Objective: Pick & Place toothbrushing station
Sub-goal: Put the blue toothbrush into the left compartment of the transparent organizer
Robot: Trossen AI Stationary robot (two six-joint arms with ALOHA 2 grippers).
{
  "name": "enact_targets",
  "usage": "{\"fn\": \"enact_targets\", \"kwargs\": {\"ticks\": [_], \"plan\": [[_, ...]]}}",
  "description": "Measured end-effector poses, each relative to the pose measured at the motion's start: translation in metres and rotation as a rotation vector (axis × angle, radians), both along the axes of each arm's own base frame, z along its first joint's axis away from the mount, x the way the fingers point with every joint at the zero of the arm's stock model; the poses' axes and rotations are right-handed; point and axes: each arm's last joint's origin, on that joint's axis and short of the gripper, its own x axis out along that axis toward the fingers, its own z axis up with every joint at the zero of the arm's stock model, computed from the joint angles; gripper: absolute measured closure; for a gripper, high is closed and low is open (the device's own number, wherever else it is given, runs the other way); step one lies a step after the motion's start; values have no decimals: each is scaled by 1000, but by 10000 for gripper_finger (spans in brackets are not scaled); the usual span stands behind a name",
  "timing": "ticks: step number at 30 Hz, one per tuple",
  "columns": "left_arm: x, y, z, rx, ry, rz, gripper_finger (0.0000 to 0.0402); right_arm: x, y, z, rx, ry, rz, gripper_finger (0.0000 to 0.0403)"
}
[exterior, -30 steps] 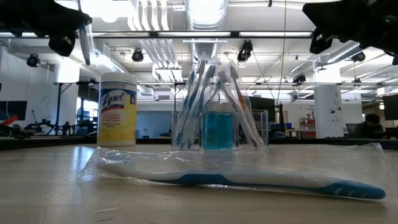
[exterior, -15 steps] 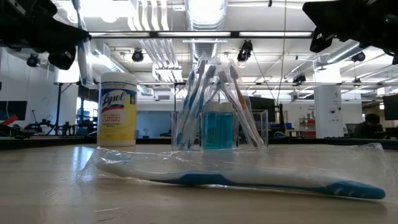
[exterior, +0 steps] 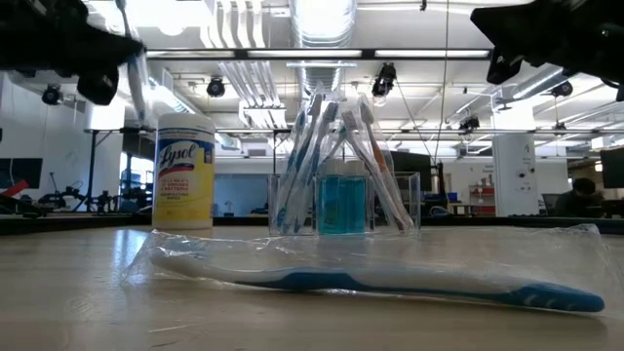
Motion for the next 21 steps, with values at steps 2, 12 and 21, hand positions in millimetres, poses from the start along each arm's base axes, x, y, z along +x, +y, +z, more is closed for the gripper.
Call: {"fn": "enact_targets", "kwargs": {"ticks": [2,12,21], "plan": [[1,0,9,-1,-84,-6,380,0,0,0,2,0,-8,394],[33,-6,50,78,-126,-35,380,-1,-1,2,4,-20,-26,394],[98,-2,71,123,-38,-19,379,-1,-1,2,-17,-22,-32,394]]}}
